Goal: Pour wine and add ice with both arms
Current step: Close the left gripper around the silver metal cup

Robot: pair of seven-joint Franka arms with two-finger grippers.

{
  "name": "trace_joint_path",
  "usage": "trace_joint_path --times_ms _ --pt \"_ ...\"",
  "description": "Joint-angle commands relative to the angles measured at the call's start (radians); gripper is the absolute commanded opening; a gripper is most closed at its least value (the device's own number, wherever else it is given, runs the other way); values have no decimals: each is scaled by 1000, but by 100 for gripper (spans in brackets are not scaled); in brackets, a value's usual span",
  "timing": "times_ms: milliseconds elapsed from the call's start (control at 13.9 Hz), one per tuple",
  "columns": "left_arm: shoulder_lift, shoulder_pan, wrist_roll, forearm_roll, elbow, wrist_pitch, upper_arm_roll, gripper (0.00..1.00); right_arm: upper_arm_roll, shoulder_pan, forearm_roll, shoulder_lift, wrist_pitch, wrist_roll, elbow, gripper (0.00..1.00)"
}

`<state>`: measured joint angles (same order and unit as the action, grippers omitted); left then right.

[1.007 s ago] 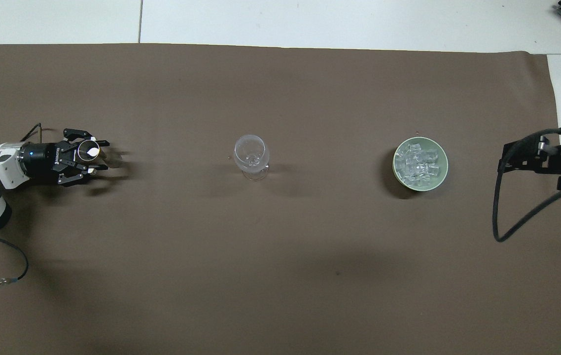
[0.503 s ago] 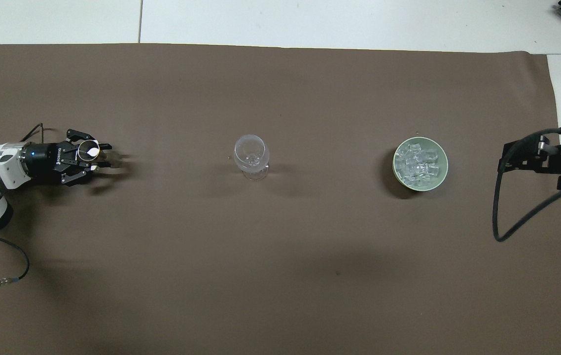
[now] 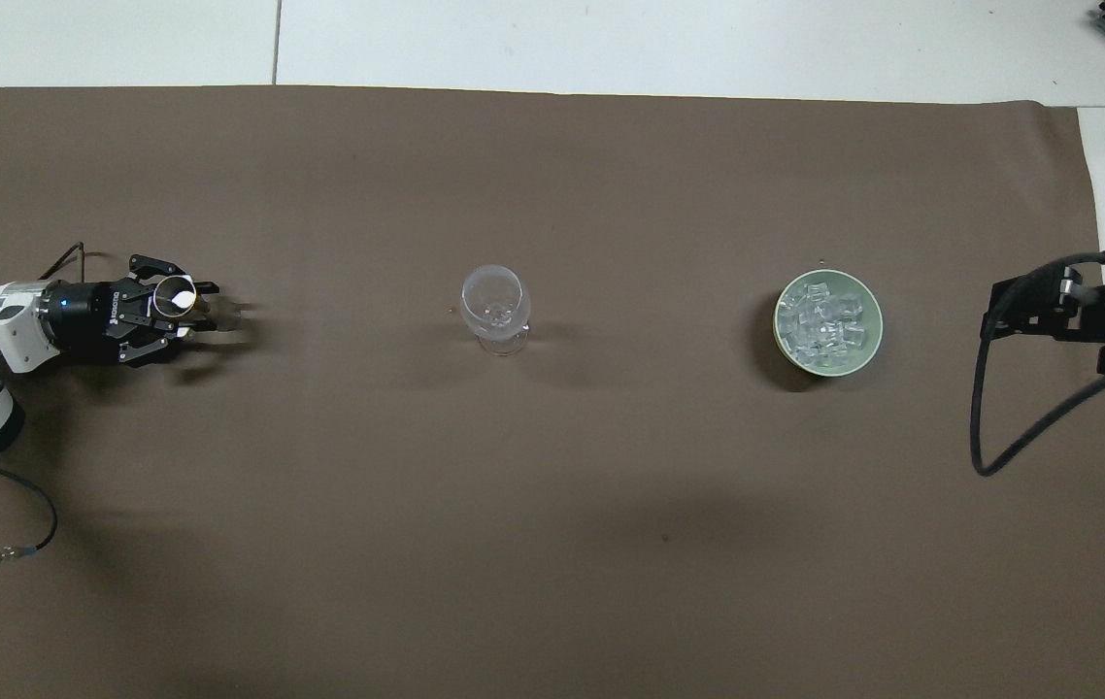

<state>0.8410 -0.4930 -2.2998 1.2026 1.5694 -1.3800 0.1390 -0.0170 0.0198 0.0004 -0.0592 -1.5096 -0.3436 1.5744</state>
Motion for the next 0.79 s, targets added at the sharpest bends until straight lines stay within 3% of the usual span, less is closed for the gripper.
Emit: trace_joint_path --times_ms 0,359,575,719 --pt "1 -2 -26 21 9 15 -7 46 -3 -14 26 -10 -17 29 13 100" --pt "0 -2 -26 23 8 12 -7 24 -3 -14 26 -8 -17 29 13 100" --pt "-2 -4 -29 23 3 13 7 0 -3 -14 26 -8 -17 29 13 100" --pt "-2 -4 -30 23 -2 13 8 0 -3 -14 27 -8 -17 29 13 100"
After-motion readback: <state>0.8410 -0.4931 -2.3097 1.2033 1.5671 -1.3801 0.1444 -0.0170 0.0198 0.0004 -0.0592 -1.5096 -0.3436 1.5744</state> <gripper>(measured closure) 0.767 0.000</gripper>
